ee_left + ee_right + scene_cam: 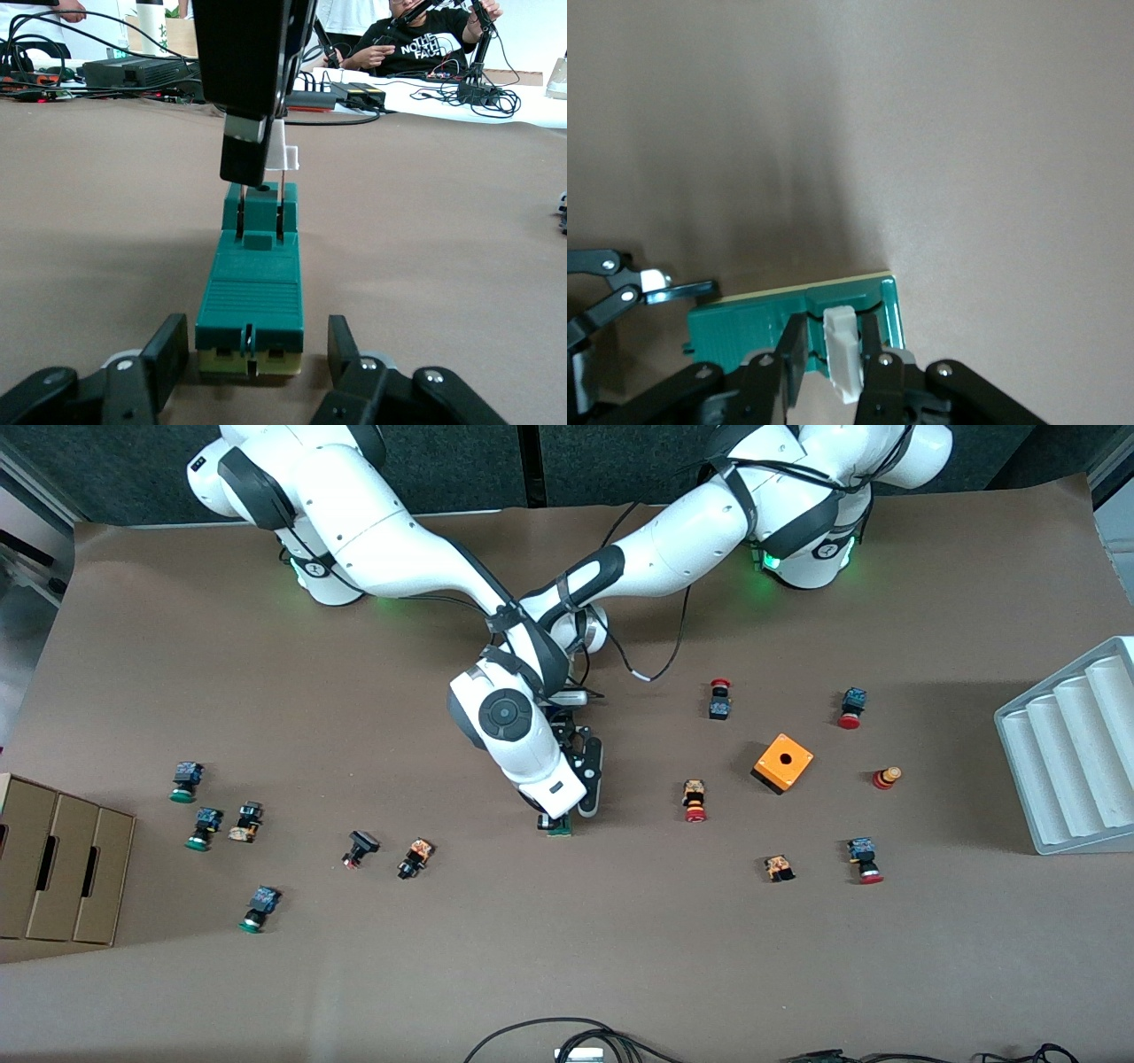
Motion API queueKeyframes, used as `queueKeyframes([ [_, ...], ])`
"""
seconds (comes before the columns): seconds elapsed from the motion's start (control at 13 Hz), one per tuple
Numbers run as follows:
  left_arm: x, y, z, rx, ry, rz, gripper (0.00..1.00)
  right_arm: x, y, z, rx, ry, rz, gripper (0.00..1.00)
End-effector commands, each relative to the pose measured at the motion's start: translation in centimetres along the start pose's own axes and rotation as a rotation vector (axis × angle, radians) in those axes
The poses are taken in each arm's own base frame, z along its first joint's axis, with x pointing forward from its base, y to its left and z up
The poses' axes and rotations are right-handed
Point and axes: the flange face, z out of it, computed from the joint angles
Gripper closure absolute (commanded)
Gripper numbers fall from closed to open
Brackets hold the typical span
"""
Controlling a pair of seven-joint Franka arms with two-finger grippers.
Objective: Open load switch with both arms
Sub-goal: 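Push the white handle down toward the base with the right gripper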
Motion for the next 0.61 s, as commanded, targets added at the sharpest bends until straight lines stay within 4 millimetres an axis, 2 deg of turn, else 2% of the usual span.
queueKeyframes([
  [0.0,-0.21,0.38,0.09,-0.004,0.024,0.002,0.29,-0.27,-0.68,-1.29,0.026,-0.009,0.011,0.69],
  [0.54,-0.27,0.34,0.06,-0.004,0.023,0.003,0.29,-0.2,-0.85,-1.75,0.036,-0.016,0.008,0.69],
])
